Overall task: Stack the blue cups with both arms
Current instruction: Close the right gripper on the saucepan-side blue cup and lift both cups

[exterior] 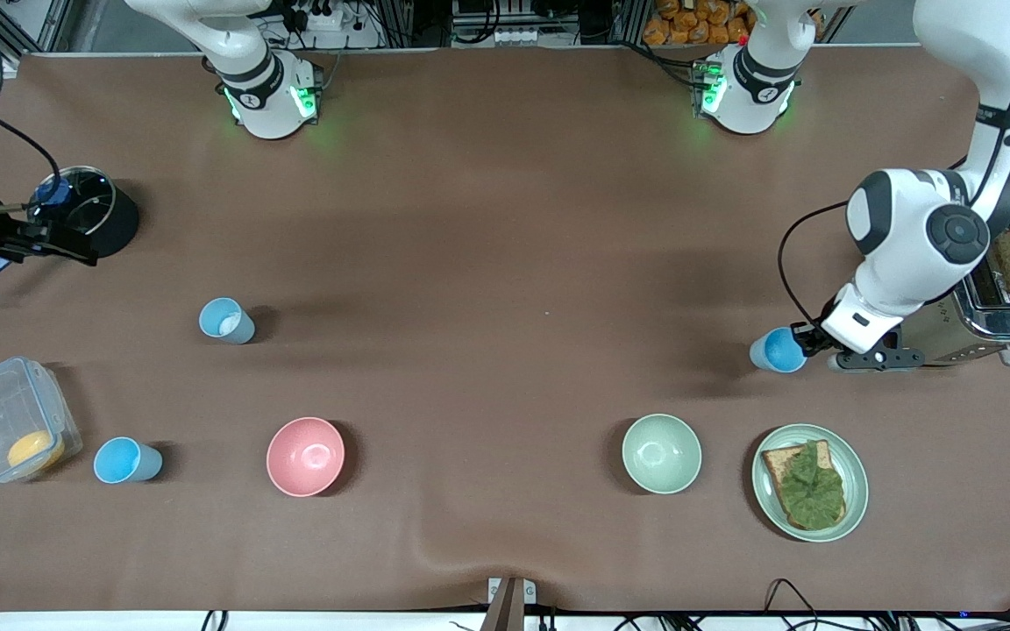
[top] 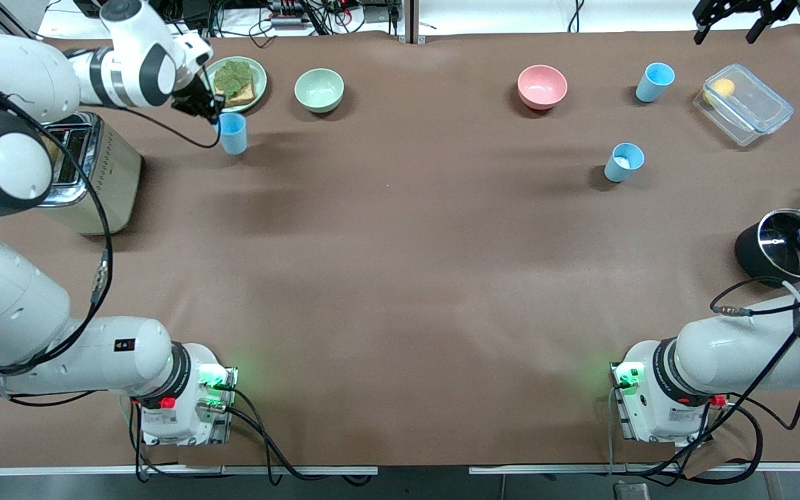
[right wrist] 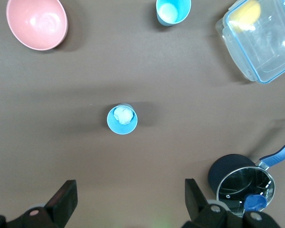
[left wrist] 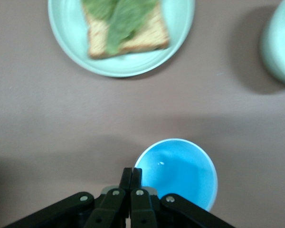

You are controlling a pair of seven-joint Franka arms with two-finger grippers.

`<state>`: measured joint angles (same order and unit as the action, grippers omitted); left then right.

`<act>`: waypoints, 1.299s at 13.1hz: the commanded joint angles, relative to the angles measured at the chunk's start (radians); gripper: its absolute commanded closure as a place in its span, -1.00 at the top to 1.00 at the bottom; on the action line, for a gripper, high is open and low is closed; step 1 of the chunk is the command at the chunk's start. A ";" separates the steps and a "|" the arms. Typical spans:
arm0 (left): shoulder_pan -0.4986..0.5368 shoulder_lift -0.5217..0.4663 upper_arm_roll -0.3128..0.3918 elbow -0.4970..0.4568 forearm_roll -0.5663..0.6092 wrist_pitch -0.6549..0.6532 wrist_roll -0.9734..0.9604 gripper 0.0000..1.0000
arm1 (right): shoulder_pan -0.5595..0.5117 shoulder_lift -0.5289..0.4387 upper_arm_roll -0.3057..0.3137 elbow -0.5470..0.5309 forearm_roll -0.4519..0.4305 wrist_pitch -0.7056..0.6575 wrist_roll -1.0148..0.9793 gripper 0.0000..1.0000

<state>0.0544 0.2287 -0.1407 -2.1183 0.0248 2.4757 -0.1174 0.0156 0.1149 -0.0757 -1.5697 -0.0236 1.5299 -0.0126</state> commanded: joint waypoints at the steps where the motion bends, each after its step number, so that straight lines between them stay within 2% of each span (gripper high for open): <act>1: 0.004 -0.048 -0.084 0.123 -0.008 -0.215 -0.156 -1.00 | -0.011 0.075 0.016 -0.003 -0.009 0.010 -0.038 1.00; 2: 0.001 -0.037 -0.118 0.209 -0.006 -0.312 -0.270 -1.00 | -0.014 0.094 0.017 -0.022 -0.013 0.013 -0.046 1.00; 4: -0.017 -0.022 -0.163 0.302 -0.002 -0.411 -0.395 -1.00 | -0.026 0.092 0.017 -0.128 -0.015 0.105 -0.046 1.00; 6: -0.019 -0.028 -0.168 0.322 -0.002 -0.419 -0.409 -1.00 | -0.034 0.077 0.017 -0.251 -0.013 0.232 -0.047 1.00; 11: -0.019 -0.031 -0.191 0.362 -0.005 -0.425 -0.444 -1.00 | -0.055 0.095 0.016 -0.475 -0.013 0.574 -0.121 1.00; 14: -0.015 -0.028 -0.189 0.368 -0.005 -0.425 -0.443 -1.00 | -0.052 0.187 0.017 -0.506 -0.015 0.693 -0.133 1.00; 17: -0.024 -0.025 -0.191 0.373 -0.006 -0.425 -0.450 -1.00 | -0.052 0.247 0.017 -0.507 -0.015 0.716 -0.162 1.00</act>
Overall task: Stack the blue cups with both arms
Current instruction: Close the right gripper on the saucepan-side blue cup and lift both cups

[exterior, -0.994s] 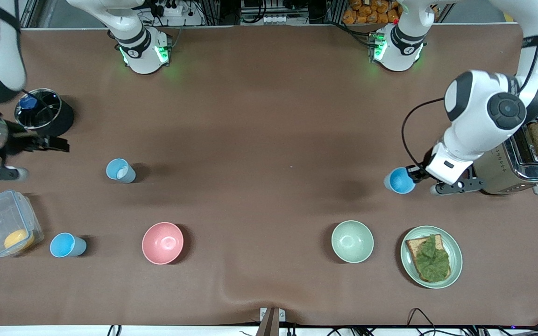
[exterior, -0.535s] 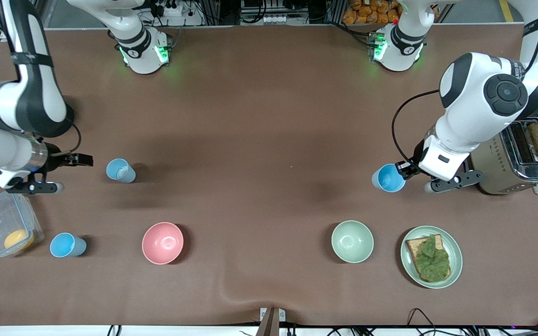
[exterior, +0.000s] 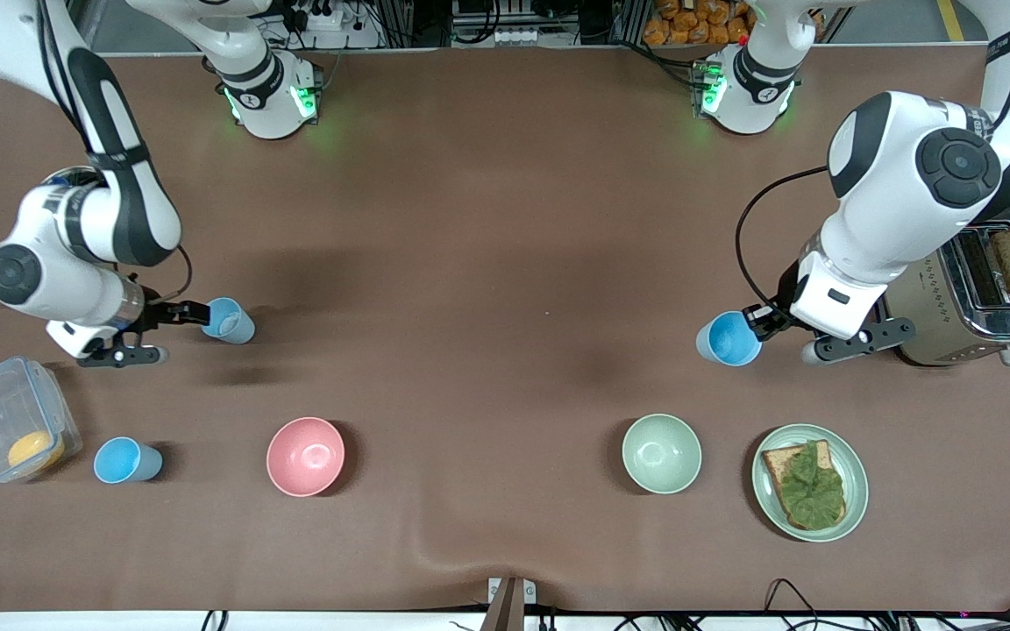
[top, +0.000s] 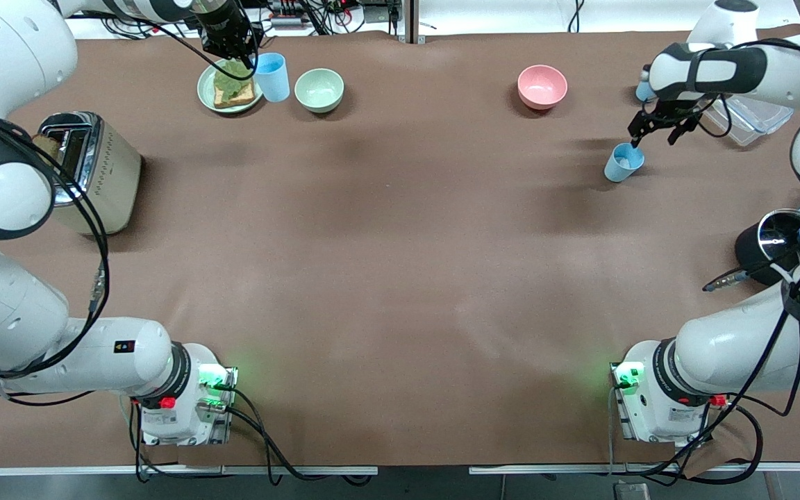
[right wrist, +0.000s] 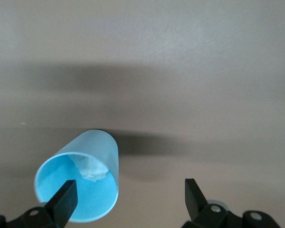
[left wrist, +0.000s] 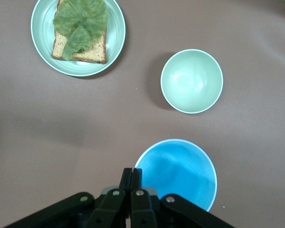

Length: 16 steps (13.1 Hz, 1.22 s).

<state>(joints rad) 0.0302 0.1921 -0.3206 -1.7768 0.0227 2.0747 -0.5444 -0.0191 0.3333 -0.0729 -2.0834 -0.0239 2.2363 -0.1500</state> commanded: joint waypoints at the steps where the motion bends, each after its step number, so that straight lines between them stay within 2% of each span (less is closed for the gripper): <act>1: -0.013 0.013 -0.017 0.039 -0.004 -0.025 -0.038 -1.00 | -0.018 0.045 0.015 0.008 -0.013 0.009 -0.025 1.00; 2: -0.021 0.015 -0.017 0.039 -0.004 -0.024 -0.057 -1.00 | -0.016 0.052 0.015 0.008 -0.011 0.002 -0.023 0.35; 3: -0.024 0.017 -0.017 0.040 -0.003 -0.024 -0.068 -1.00 | -0.013 0.052 0.015 0.008 -0.005 -0.007 -0.014 -0.54; 4: -0.024 0.015 -0.017 0.040 -0.003 -0.024 -0.071 -1.00 | -0.012 0.052 0.016 0.009 -0.001 -0.023 -0.011 -1.00; 7: -0.021 0.015 -0.017 0.045 0.005 -0.024 -0.068 -1.00 | 0.022 0.052 0.015 0.016 0.077 -0.078 0.026 -1.00; 11: -0.007 0.001 -0.017 0.056 0.009 -0.028 -0.058 -1.00 | 0.073 0.052 0.015 0.060 0.085 -0.147 0.124 -1.00; 13: -0.007 0.000 -0.014 0.089 0.011 -0.073 -0.058 -1.00 | 0.103 0.052 0.025 0.072 0.087 -0.155 0.188 -1.00; 16: 0.043 -0.014 -0.006 0.105 0.016 -0.166 0.004 -1.00 | 0.110 0.052 0.160 0.115 0.105 -0.171 0.416 -1.00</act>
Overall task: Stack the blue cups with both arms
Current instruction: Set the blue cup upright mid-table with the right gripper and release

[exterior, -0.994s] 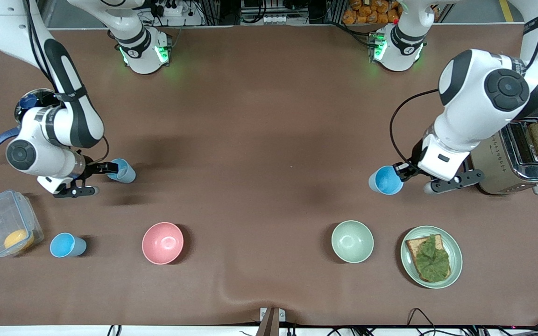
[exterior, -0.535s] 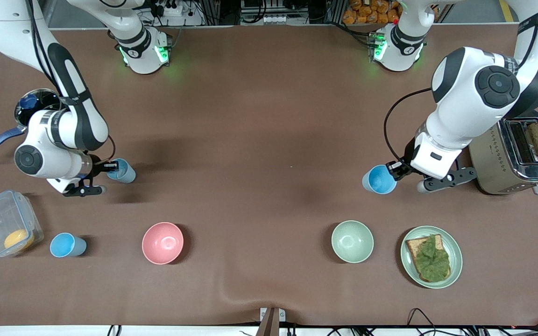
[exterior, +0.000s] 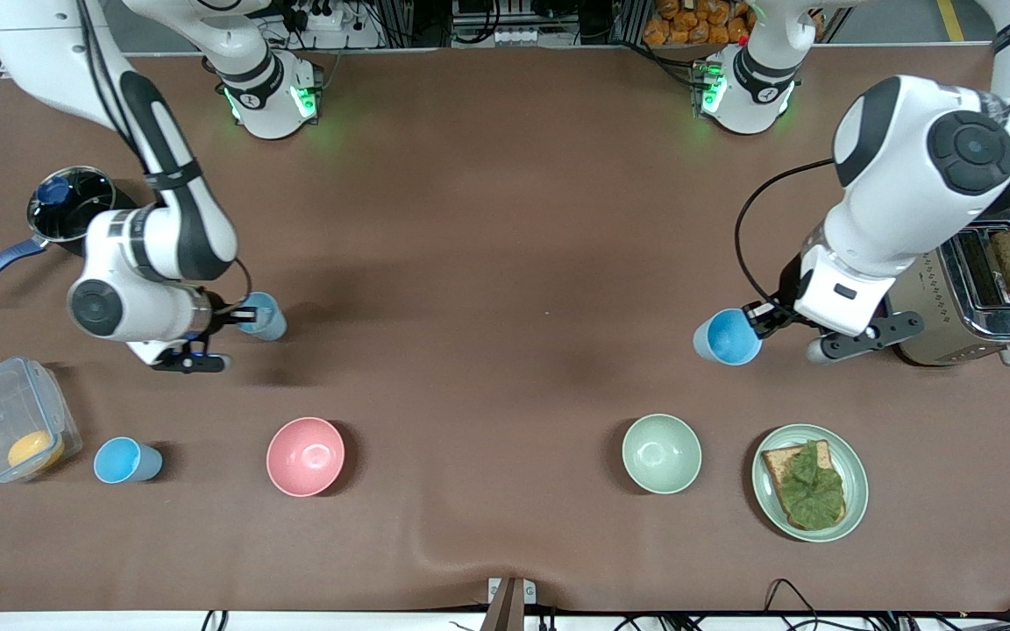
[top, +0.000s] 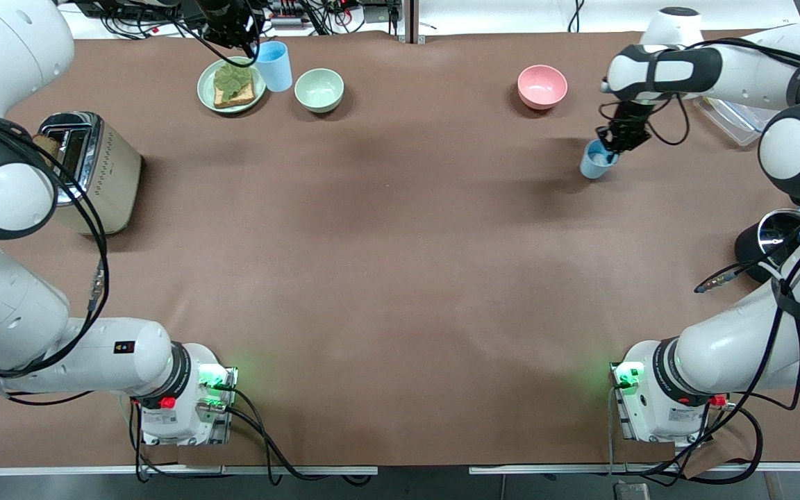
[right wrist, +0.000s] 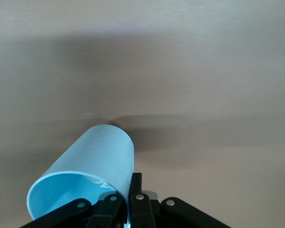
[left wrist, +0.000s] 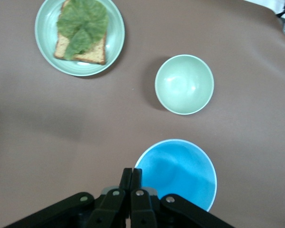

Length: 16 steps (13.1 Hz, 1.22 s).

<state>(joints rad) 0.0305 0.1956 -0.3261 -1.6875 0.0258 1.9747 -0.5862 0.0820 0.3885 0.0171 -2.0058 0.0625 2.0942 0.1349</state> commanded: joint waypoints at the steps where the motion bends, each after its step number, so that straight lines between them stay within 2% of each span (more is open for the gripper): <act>1: 0.070 -0.021 -0.001 0.015 0.011 -0.086 0.098 -1.00 | 0.021 0.000 0.111 0.067 0.045 -0.033 0.200 -1.00; 3: 0.100 -0.024 -0.004 0.017 0.009 -0.097 0.146 -1.00 | 0.056 0.051 0.180 0.146 0.109 -0.031 0.337 -1.00; 8: 0.108 -0.013 0.001 0.043 0.006 -0.109 0.218 -1.00 | 0.264 0.225 0.193 0.367 0.117 -0.011 0.650 -1.00; 11: 0.106 -0.012 0.001 0.043 0.006 -0.109 0.218 -1.00 | 0.334 0.282 0.193 0.406 0.115 0.073 0.759 -1.00; 14: 0.106 -0.015 0.001 0.043 0.006 -0.112 0.216 -1.00 | 0.347 0.299 0.193 0.406 0.117 0.112 0.761 -1.00; 15: 0.106 -0.015 0.001 0.043 0.006 -0.117 0.215 -1.00 | 0.347 0.297 0.193 0.406 0.117 0.110 0.759 -0.80; 16: 0.106 -0.016 0.001 0.042 0.006 -0.119 0.210 -1.00 | 0.343 0.296 0.193 0.406 0.115 0.107 0.759 0.10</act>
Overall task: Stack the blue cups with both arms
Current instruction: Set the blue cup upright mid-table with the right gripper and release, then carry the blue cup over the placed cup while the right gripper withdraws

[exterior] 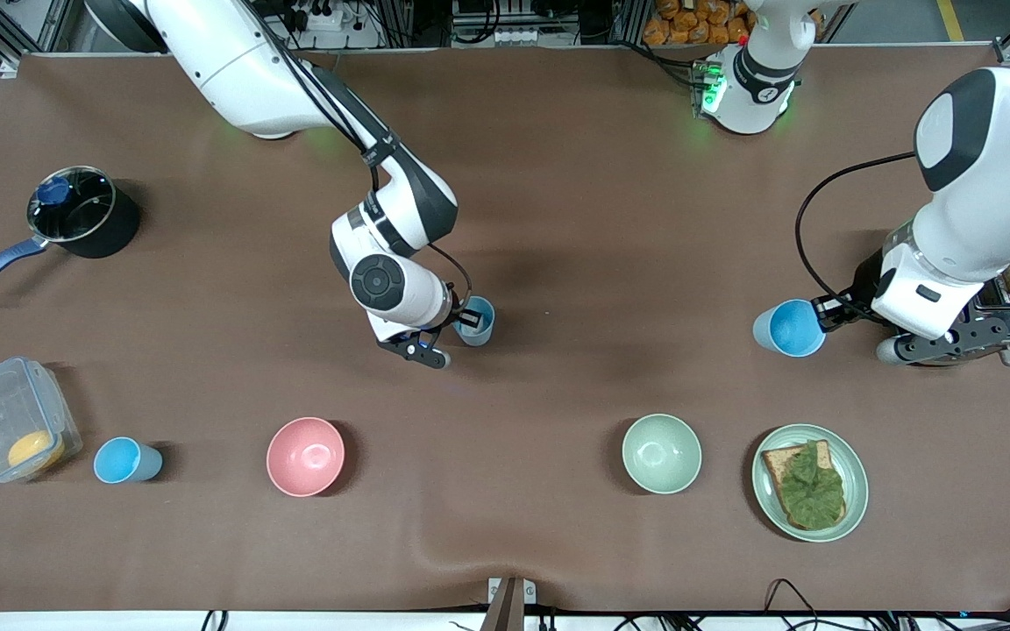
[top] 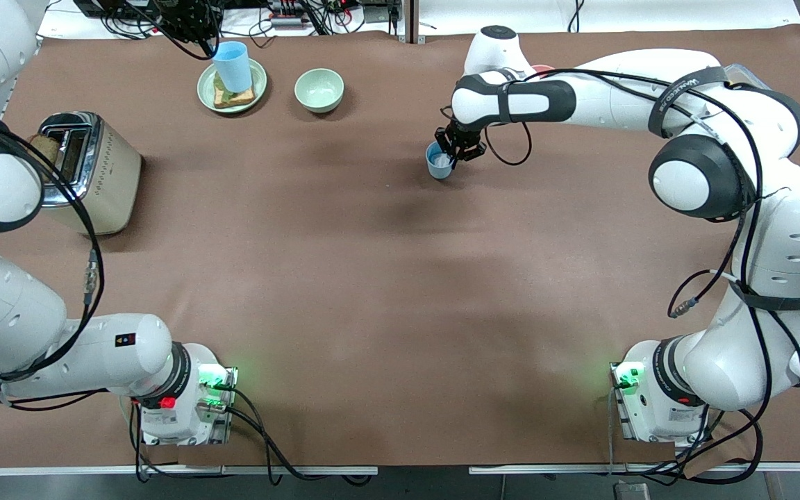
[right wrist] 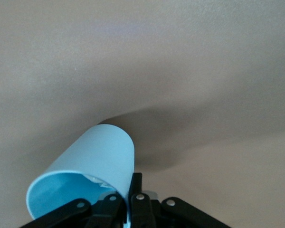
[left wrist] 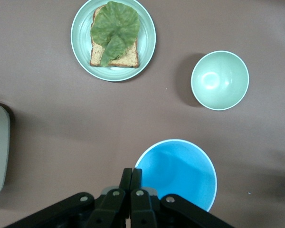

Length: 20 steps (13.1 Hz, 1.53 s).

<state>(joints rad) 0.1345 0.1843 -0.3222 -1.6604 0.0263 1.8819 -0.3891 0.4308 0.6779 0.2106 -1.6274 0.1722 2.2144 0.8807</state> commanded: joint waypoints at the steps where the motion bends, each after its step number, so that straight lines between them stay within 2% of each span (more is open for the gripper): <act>1: 0.002 -0.009 -0.003 0.016 0.006 -0.027 0.012 -1.00 | -0.007 0.002 0.000 0.028 0.001 -0.012 0.009 0.99; 3: 0.002 -0.009 -0.003 0.017 -0.002 -0.035 0.009 -1.00 | -0.017 -0.021 0.001 0.053 -0.002 -0.027 -0.005 1.00; 6: -0.024 -0.008 -0.024 0.017 -0.003 -0.035 -0.091 -1.00 | -0.082 -0.105 0.001 0.089 0.001 -0.160 -0.025 1.00; 11: -0.061 0.000 -0.167 0.033 0.010 -0.026 -0.325 -1.00 | -0.227 -0.289 -0.010 0.074 -0.008 -0.379 -0.263 1.00; 12: -0.094 0.020 -0.188 0.033 0.014 -0.017 -0.365 -1.00 | -0.256 -0.331 -0.016 0.060 -0.013 -0.409 -0.305 1.00; 15: -0.209 0.082 -0.192 0.036 0.093 0.071 -0.540 -1.00 | -0.360 -0.452 -0.042 -0.009 -0.033 -0.436 -0.426 1.00; 17: -0.330 0.136 -0.189 0.053 0.225 0.098 -0.638 -1.00 | -0.395 -0.501 -0.092 -0.029 -0.034 -0.470 -0.489 1.00; 18: -0.361 0.168 -0.187 0.071 0.254 0.098 -0.712 -1.00 | -0.396 -0.517 -0.141 -0.028 -0.045 -0.487 -0.543 1.00; 20: -0.442 0.239 -0.187 0.128 0.289 0.109 -0.822 -1.00 | -0.400 -0.541 -0.197 -0.028 -0.094 -0.504 -0.696 1.00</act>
<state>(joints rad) -0.2384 0.3423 -0.5153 -1.6248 0.2619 1.9942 -1.1240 0.0368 0.1908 0.0516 -1.6092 0.1184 1.7132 0.2930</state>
